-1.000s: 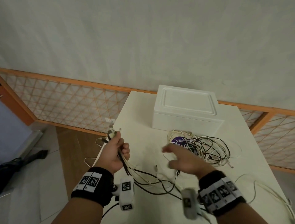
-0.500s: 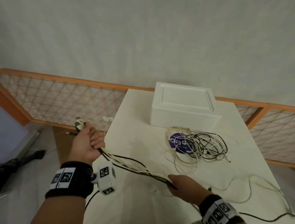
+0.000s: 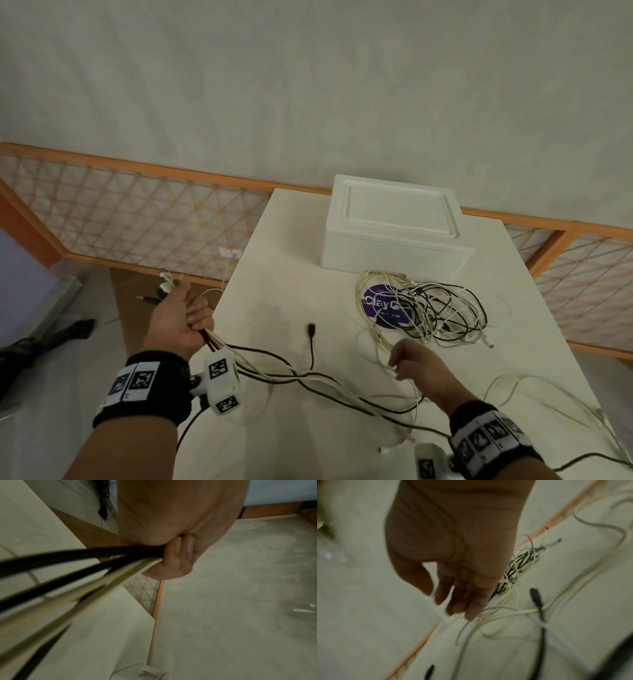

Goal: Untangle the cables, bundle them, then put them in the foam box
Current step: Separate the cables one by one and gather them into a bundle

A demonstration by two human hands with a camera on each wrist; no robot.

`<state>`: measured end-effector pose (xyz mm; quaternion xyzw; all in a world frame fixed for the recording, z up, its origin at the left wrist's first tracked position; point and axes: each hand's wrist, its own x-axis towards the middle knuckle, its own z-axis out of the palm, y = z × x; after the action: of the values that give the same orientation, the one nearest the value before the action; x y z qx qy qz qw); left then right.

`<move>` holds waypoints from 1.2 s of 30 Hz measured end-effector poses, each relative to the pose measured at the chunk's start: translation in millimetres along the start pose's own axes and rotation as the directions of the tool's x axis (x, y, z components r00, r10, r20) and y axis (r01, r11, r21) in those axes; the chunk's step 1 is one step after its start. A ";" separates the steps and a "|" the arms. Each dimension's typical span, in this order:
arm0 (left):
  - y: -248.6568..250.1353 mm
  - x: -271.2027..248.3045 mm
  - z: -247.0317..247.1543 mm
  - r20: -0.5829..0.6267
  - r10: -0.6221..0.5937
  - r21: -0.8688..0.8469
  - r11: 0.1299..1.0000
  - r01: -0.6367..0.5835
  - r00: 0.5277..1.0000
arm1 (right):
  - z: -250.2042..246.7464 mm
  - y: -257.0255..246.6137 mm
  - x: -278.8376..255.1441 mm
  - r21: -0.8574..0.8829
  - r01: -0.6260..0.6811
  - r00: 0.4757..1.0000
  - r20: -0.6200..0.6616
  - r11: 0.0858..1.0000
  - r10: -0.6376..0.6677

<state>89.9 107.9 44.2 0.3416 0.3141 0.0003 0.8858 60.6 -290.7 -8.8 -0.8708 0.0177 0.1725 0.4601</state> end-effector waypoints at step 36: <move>-123.6 -32.7 67.1 0.315 -0.441 0.584 0.788 0.194 0.841 | 37.1 -61.3 24.7 0.215 -0.140 0.990 0.061 0.967 0.130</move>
<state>74.6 -34.5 25.8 0.5041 0.1500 -0.3158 0.7897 84.9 -222.3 13.0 -0.8074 0.0851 0.2205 0.5406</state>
